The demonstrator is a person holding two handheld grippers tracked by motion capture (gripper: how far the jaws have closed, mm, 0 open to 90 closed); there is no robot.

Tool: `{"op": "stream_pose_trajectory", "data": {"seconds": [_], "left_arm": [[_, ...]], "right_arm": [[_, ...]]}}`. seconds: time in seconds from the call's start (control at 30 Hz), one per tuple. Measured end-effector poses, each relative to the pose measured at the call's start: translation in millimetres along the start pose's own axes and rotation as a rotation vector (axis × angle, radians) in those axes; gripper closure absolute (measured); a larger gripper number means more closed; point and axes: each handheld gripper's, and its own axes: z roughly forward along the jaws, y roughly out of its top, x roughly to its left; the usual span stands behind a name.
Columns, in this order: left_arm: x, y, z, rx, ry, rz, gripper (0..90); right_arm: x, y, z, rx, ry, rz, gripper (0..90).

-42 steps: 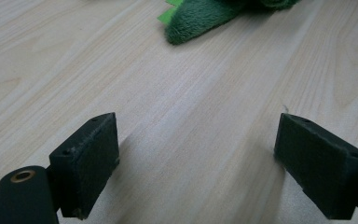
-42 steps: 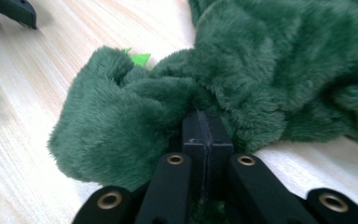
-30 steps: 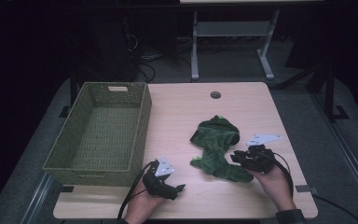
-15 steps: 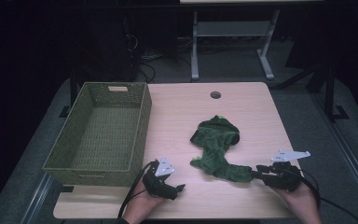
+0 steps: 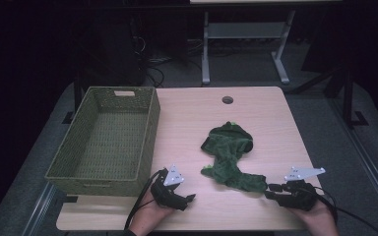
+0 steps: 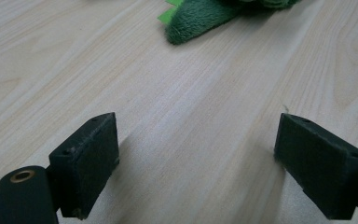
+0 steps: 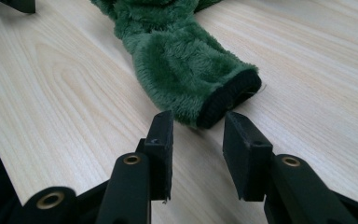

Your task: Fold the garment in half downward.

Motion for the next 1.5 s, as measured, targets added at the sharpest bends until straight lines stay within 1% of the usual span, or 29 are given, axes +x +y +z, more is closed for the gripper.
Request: {"op": "stream_pose_trajectory", "data": {"seconds": [0.2, 0.23, 0.27, 0.3, 0.33, 0.37, 0.47, 0.57, 0.6, 0.63, 0.87, 1.03, 1.1, 1.2, 1.3, 1.37, 1.4, 1.5], "left_arm": [[0.1, 0.0, 0.0, 0.0, -0.002, 0.0, 13.0], [0.1, 0.1, 0.1, 0.0, -0.002, -0.001, 13.0], [0.1, 0.1, 0.1, 0.0, -0.002, -0.001, 13.0], [0.1, 0.1, 0.1, 0.0, -0.002, 0.0, 13.0], [0.2, 0.1, 0.1, 0.0, -0.002, 0.001, 13.0], [0.1, 0.1, 0.1, 0.0, -0.002, 0.0, 13.0], [0.1, 0.1, 0.1, 0.0, -0.001, 0.0, 13.0], [0.1, 0.2, 0.1, 0.001, -0.001, 0.001, 13.0], [0.2, 0.2, 0.1, 0.001, -0.001, 0.001, 13.0], [0.1, 0.2, 0.2, 0.001, -0.001, 0.0, 13.0], [0.3, 0.3, 0.2, 0.001, -0.001, 0.002, 12.9], [0.3, 0.4, 0.3, 0.002, -0.001, 0.002, 12.9], [0.3, 0.4, 0.3, 0.001, -0.002, 0.002, 12.9], [0.3, 0.5, 0.4, 0.001, -0.002, 0.002, 12.9], [0.3, 0.5, 0.4, 0.001, -0.002, 0.002, 12.9], [0.2, 0.5, 0.4, 0.001, -0.002, 0.002, 12.9], [-0.2, 0.4, 0.8, -0.005, -0.002, -0.004, 12.9], [0.1, 0.5, 0.6, -0.002, -0.001, 0.0, 12.9]], "right_arm": [[-2.2, 0.7, 5.8, -0.006, 0.007, 0.004, 65.0], [-2.2, 0.8, 6.2, -0.003, 0.009, 0.01, 66.5], [-2.8, 1.0, 6.9, -0.003, 0.017, 0.008, 68.8], [-2.8, 1.0, 7.7, -0.001, 0.021, 0.009, 73.0], [-2.2, 1.2, 8.0, -0.001, 0.019, 0.009, 78.2], [-2.2, 1.3, 7.9, -0.003, 0.016, 0.003, 81.3], [-3.3, 2.1, 6.4, -0.021, 0.007, -0.003, 85.0], [-3.3, 2.9, 2.7, -0.037, 0.008, -0.002, 85.1], [-3.8, 3.6, 1.7, -0.047, 0.008, -0.015, 85.0], [-3.0, 4.9, -0.2, -0.05, 0.01, -0.011, 85.1], [0.7, 17.2, -9.0, -0.108, 0.032, -0.057, 85.1], [7.8, 28.3, -13.4, -0.144, 0.053, -0.094, 85.2], [10.8, 34.3, -14.9, -0.149, 0.061, -0.111, 85.2], [14.7, 42.4, -14.7, -0.158, 0.076, -0.131, 85.2], [16.7, 51.2, -13.4, -0.168, 0.079, -0.163, 85.2], [18.4, 58.4, -12.1, -0.176, 0.087, -0.175, 85.2], [19.2, 62.4, -10.6, -0.177, 0.092, -0.184, 85.2], [23.6, 73.9, -3.7, -0.168, 0.107, -0.214, 85.2]]}}
